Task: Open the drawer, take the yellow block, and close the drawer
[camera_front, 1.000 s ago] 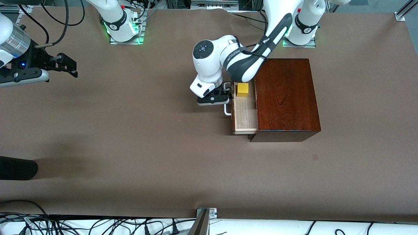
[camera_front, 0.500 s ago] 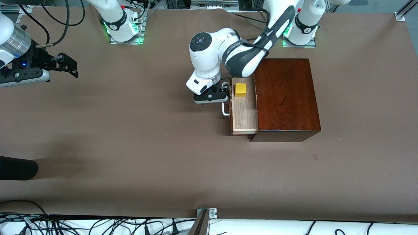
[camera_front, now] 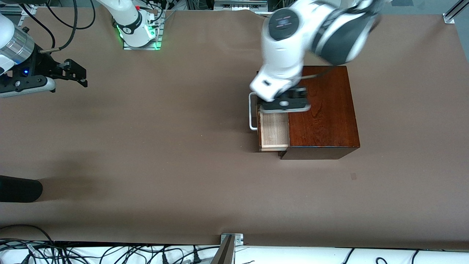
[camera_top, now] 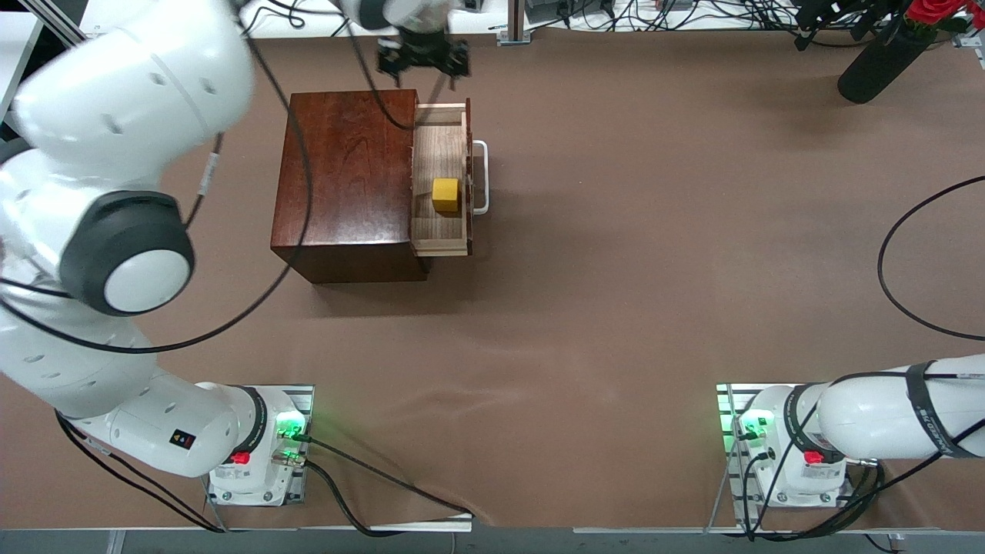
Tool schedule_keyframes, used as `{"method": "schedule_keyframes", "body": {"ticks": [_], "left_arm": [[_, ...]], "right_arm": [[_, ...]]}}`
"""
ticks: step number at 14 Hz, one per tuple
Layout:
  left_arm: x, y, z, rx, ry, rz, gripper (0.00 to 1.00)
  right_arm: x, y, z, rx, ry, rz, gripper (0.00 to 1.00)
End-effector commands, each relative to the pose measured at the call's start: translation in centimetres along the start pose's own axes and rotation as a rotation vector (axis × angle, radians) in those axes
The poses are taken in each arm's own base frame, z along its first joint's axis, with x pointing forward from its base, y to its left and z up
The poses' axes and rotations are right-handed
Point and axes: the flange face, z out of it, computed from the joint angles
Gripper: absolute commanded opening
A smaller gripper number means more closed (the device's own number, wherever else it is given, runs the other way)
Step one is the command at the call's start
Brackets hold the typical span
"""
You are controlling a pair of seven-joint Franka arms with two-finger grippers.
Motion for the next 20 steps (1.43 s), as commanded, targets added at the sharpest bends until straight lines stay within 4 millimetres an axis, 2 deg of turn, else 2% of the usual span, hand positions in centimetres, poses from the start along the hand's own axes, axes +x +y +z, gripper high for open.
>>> {"method": "schedule_keyframes", "body": {"ticks": [1,2,5,6,7,8,10,12,14,17,18,20], "left_arm": [[0.7,-7.0,-2.7,-0.031,-0.051,0.063,1.00],[1.6,-10.1,-3.1,-0.061,-0.068,0.096,1.00],[3.5,-19.1,-4.0,-0.128,-0.081,0.174,1.00],[3.2,-20.7,-4.8,-0.153,-0.068,0.205,1.00],[3.3,-22.7,-4.8,-0.155,-0.066,0.207,1.00],[3.2,-25.5,-4.8,-0.147,-0.057,0.195,1.00],[1.8,-27.6,-4.1,-0.138,-0.046,0.203,1.00],[0.7,-30.2,-3.7,-0.133,0.003,0.150,1.00],[0.8,-31.4,-2.3,-0.134,0.054,0.116,1.00],[1.0,-31.4,-2.1,-0.133,0.047,0.114,1.00],[1.0,-31.5,-2.1,-0.133,0.023,0.109,1.00],[1.2,-31.9,-1.8,-0.132,-0.034,0.085,1.00]], "right_arm": [[0.8,-1.7,-0.4,0.033,0.012,-0.018,1.00],[1.4,-2.0,0.5,0.048,0.006,-0.029,1.00],[2.0,-2.4,1.3,0.055,0.001,-0.038,1.00],[2.3,-2.5,2.0,0.055,-0.013,-0.039,1.00],[2.7,-3.5,2.9,0.056,-0.032,-0.056,1.00],[3.2,-6.3,4.5,0.053,-0.067,-0.122,1.00],[3.3,-12.5,5.3,0.050,-0.068,-0.361,1.00],[3.9,-21.1,5.2,0.043,0.025,-0.528,1.00],[4.1,-31.2,6.6,0.038,0.040,-0.684,1.00],[1.1,-47.6,10.3,0.040,0.055,-0.929,1.00],[0.6,-51.5,11.8,0.019,0.066,-0.984,1.00],[1.0,-55.3,13.8,-0.018,0.115,-1.049,1.00]]}}
